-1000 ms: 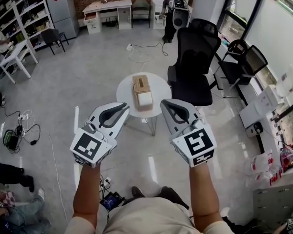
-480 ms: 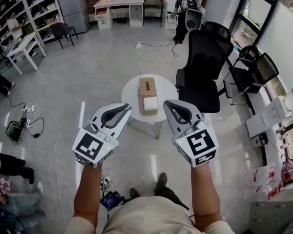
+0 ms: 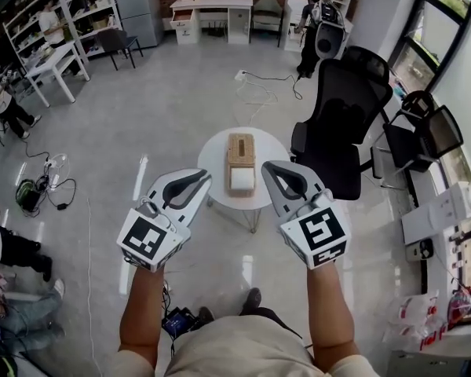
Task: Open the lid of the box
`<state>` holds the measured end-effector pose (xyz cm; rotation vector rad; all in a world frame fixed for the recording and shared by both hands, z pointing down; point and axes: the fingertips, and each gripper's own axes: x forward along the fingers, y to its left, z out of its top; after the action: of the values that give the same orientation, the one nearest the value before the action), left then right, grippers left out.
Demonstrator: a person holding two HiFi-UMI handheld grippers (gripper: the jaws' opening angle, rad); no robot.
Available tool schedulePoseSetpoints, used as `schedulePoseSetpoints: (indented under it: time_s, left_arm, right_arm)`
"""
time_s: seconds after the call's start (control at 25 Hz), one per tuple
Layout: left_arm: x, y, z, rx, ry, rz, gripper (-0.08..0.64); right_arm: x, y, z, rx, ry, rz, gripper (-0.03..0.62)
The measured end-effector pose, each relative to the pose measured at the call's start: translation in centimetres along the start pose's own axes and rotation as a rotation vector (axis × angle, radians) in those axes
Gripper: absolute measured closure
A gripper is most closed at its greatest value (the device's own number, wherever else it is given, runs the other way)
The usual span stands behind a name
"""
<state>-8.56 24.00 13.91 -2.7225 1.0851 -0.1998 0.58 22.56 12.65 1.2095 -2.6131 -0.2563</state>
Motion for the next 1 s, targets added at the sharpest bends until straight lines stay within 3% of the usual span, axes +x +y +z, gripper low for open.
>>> schedulePoseSetpoints:
  time_s: [0.32, 1.0]
  left_arm:
    - [2.4, 0.2, -0.2, -0.015, 0.026, 0.062, 0.525]
    - [5.8, -1.8, -1.5, 0.007, 0.067, 0.083, 0.525]
  right_arm:
    - [1.3, -2.1, -1.3, 0.003, -0.011, 0.062, 0.600]
    - [0.4, -5.7, -4.1, 0.041, -0.015, 0.094, 0.600]
